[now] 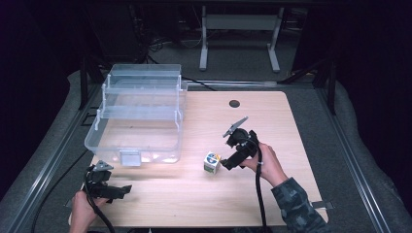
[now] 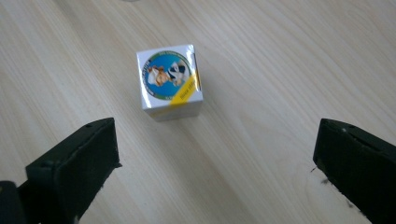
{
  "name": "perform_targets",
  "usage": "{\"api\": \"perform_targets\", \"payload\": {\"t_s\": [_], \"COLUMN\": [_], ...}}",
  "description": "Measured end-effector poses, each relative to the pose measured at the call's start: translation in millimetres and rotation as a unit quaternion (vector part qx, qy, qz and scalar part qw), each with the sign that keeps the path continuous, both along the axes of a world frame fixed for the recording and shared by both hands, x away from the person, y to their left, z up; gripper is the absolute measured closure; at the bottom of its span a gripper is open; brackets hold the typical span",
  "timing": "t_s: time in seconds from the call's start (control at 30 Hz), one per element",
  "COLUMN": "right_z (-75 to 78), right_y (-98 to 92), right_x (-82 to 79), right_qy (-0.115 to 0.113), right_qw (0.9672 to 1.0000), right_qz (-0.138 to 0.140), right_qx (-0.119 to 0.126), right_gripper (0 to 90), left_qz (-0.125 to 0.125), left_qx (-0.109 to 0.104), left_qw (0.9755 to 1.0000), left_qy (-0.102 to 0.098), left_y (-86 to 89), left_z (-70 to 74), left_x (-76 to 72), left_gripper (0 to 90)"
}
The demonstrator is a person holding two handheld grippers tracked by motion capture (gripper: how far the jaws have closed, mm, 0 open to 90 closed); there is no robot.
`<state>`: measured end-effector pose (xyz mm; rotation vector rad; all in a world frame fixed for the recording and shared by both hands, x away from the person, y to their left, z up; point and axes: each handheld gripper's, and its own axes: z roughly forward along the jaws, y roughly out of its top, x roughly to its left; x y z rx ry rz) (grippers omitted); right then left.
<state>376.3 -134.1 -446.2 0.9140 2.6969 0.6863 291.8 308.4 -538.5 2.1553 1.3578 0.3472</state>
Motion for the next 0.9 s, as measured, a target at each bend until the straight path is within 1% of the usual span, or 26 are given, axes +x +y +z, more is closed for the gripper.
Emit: {"api": "perform_targets", "payload": {"t_s": [0.03,0.07,0.1,0.13,0.17,0.2,0.23,0.27,0.33,0.37,0.4,0.43,0.47,0.5,0.57,0.63,0.67,0.73,0.8,0.83,0.87,0.9], "right_z": [0.8,1.6,1.6,0.6,-0.8,-0.8,-3.9,-3.9,-7.7,-10.4,-15.5,-15.5,-20.8,-22.9,-25.0,-29.7,-33.2,-34.7,-37.9,-40.2,-40.2,-42.3], "right_y": [3.3,14.0,14.0,22.5,27.6,27.6,36.7,36.7,44.0,48.7,55.3,55.3,60.1,61.7,62.7,65.6,67.0,67.7,68.8,68.9,68.9,68.6], "right_x": [1.5,4.8,4.8,7.6,8.7,8.7,11.5,11.5,14.0,15.9,19.3,19.3,22.9,24.8,26.0,29.0,30.8,31.8,33.5,35.4,35.4,36.1], "right_qy": [0.001,0.004,0.004,0.015,0.012,0.012,0.021,0.021,0.024,0.027,0.031,0.031,0.036,0.043,0.044,0.051,0.055,0.057,0.060,0.070,0.070,0.069], "right_qw": [1.0000,0.9997,0.9997,0.9992,0.9990,0.9990,0.9984,0.9984,0.9979,0.9973,0.9963,0.9963,0.9952,0.9945,0.9944,0.9933,0.9931,0.9928,0.9921,0.9912,0.9912,0.9921], "right_qz": [0.004,0.022,0.022,0.034,0.037,0.037,0.044,0.044,0.049,0.051,0.052,0.052,0.053,0.054,0.054,0.053,0.052,0.050,0.046,0.047,0.047,0.047], "right_qx": [-0.002,-0.010,-0.010,-0.015,-0.023,-0.023,-0.030,-0.030,-0.036,-0.045,-0.061,-0.061,-0.074,-0.078,-0.079,-0.089,-0.090,-0.093,-0.100,-0.102,-0.102,-0.093], "right_gripper": [0.0,0.0,0.0,0.0,0.0,0.0,0.0,0.0,0.0,0.0,0.0,0.0,1.9,3.0,4.4,8.8,14.5,15.3,21.3,23.2,23.2,24.5], "left_qz": [0.001,0.001,0.001,0.000,-0.001,-0.002,-0.001,-0.001,-0.002,-0.002,-0.002,-0.002,-0.004,-0.005,-0.005,-0.006,-0.006,-0.007,-0.007,-0.006,-0.006,-0.007], "left_qx": [-0.001,-0.003,-0.003,-0.007,-0.009,-0.009,-0.010,-0.010,-0.010,-0.011,-0.010,-0.010,-0.012,-0.013,-0.013,-0.013,-0.012,-0.012,-0.013,-0.013,-0.012,-0.012], "left_qw": [1.0000,1.0000,1.0000,1.0000,1.0000,1.0000,0.9999,0.9999,0.9999,0.9999,0.9999,0.9999,0.9999,0.9999,0.9999,0.9999,0.9999,0.9999,0.9999,0.9999,0.9999,0.9999], "left_qy": [0.000,0.001,0.001,0.002,0.003,0.003,0.003,0.003,0.003,0.003,0.003,0.003,0.005,0.004,0.005,0.007,0.008,0.008,0.008,0.008,0.008,0.009], "left_y": [0.2,0.5,0.5,0.8,1.1,1.2,1.4,1.4,1.8,2.0,2.0,2.0,2.1,2.2,2.1,1.9,1.6,1.6,1.8,1.9,2.0,2.0], "left_z": [0.0,-0.2,-0.2,-0.4,-0.4,-0.5,-0.8,-0.8,-0.9,-0.9,-1.1,-1.1,-1.3,-1.5,-1.6,-2.0,-2.4,-2.4,-2.5,-2.5,-2.6,-3.0], "left_x": [0.0,0.1,0.1,0.3,0.5,0.5,0.7,0.7,0.7,0.8,0.8,0.8,0.8,0.9,1.0,1.2,1.3,1.3,1.4,1.4,1.6,1.7], "left_gripper": [0.1,0.2,0.2,0.2,0.1,0.1,0.2,0.1,0.1,0.1,0.1,0.1,0.0,0.0,0.1,0.0,0.1,0.1,0.0,0.1,0.1,0.1]}}
